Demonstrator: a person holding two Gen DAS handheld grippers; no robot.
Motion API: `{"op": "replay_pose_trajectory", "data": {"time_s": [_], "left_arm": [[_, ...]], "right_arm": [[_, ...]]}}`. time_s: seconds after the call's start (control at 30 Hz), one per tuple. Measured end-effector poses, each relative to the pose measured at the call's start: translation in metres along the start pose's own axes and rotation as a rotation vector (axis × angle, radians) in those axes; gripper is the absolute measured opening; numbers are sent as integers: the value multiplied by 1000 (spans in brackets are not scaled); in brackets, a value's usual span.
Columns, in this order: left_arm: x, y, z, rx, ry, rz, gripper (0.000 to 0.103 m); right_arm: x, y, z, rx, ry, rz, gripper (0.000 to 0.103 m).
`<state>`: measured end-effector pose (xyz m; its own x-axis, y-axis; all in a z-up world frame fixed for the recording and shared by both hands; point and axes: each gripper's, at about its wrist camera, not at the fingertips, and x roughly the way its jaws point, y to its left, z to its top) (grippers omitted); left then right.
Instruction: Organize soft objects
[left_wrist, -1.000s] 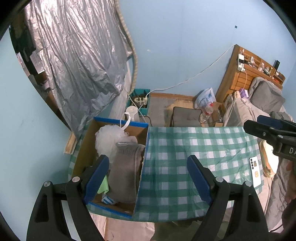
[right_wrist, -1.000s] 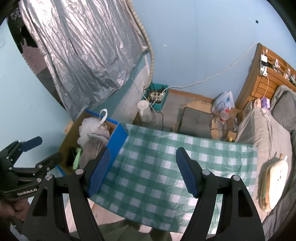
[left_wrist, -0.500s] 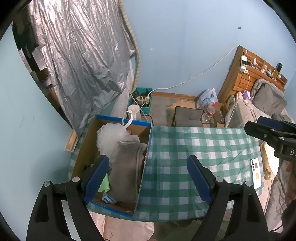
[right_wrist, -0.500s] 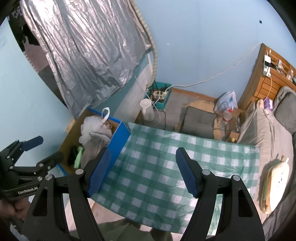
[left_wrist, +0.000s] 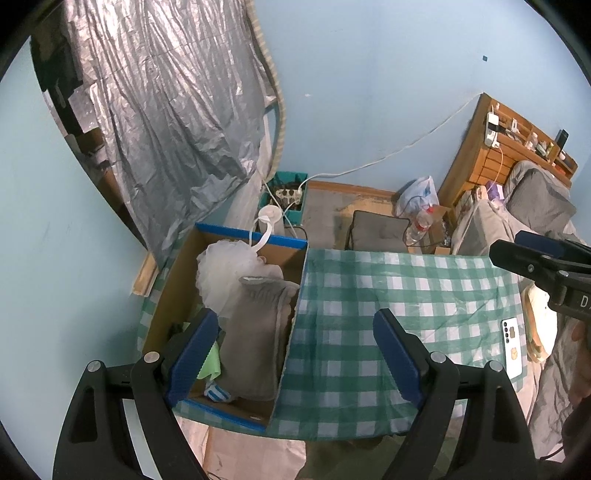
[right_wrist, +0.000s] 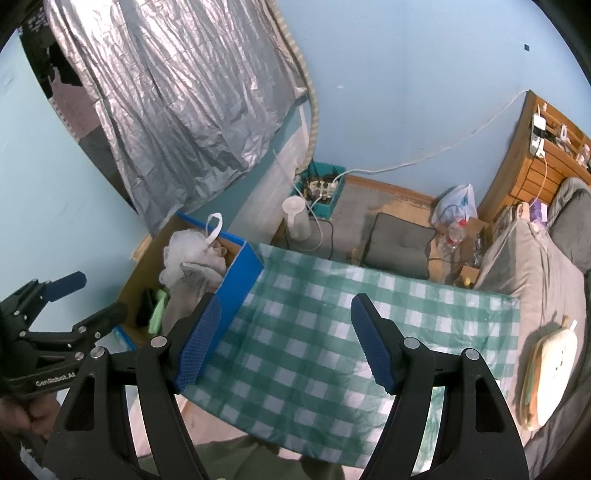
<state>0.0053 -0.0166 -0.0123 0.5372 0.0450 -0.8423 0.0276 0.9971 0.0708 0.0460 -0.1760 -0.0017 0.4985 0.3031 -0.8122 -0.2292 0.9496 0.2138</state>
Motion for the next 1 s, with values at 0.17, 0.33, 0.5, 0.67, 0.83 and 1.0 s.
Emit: {"op": "replay_pose_trajectory", "data": {"time_s": [0.17,0.33,0.5,0.67,0.83,1.0], "left_arm": [[-2,-1,-1,-8,-5,5,87],[-3,0,-2,-22,-2,9,87],[-3,1,-3,-37,8,-4,87],[-3,1,-3,-36,12,-2,87],[-4,0,-4,-33,8,-1,87],[-7,-3,-5,-18,-10,-4,87]], "right_arm": [[1,1,0,0,3,1,73],[0,0,0,-1,0,1,73],[2,1,-1,2,2,3,73],[1,-1,-1,1,2,4,73],[1,-2,-2,0,3,4,73],[0,-3,-1,0,2,6,73]]}}
